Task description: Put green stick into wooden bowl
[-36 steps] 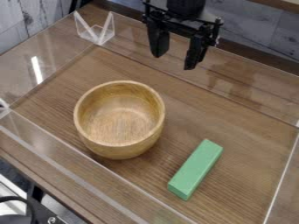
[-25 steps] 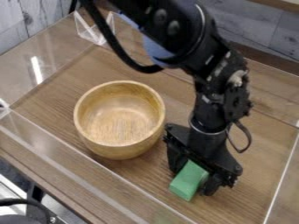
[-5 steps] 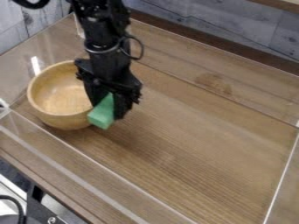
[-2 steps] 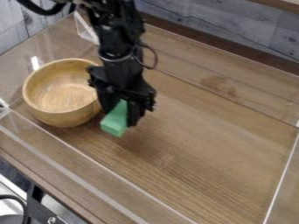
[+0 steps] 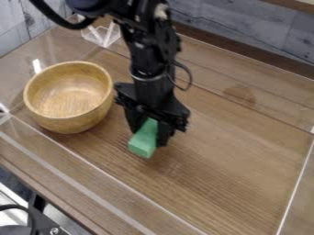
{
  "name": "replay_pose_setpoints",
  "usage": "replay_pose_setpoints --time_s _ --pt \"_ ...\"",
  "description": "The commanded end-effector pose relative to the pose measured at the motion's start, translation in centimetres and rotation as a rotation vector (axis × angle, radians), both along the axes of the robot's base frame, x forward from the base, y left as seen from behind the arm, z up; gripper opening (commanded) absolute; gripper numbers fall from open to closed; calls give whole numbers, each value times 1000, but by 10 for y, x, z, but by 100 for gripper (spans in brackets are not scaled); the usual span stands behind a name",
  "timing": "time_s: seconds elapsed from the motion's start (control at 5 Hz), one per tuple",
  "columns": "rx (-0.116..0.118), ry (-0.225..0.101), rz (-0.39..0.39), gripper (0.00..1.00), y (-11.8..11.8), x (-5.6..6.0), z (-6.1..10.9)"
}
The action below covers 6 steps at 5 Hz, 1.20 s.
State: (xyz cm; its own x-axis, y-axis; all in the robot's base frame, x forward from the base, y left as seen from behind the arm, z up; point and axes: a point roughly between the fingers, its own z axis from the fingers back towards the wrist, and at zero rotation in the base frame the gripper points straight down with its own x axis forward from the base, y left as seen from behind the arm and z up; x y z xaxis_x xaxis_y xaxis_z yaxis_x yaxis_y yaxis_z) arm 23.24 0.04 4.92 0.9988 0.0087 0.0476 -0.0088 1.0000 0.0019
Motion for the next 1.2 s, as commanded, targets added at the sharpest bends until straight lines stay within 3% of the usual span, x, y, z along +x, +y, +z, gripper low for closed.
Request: replay_pose_setpoints --time_s 0.0,0.6,1.0 --pt "0 -36 11 0 12 6 5" --pt "3 -26 22 0 19 3 3" --pt "1 -33 45 0 32 2 16"
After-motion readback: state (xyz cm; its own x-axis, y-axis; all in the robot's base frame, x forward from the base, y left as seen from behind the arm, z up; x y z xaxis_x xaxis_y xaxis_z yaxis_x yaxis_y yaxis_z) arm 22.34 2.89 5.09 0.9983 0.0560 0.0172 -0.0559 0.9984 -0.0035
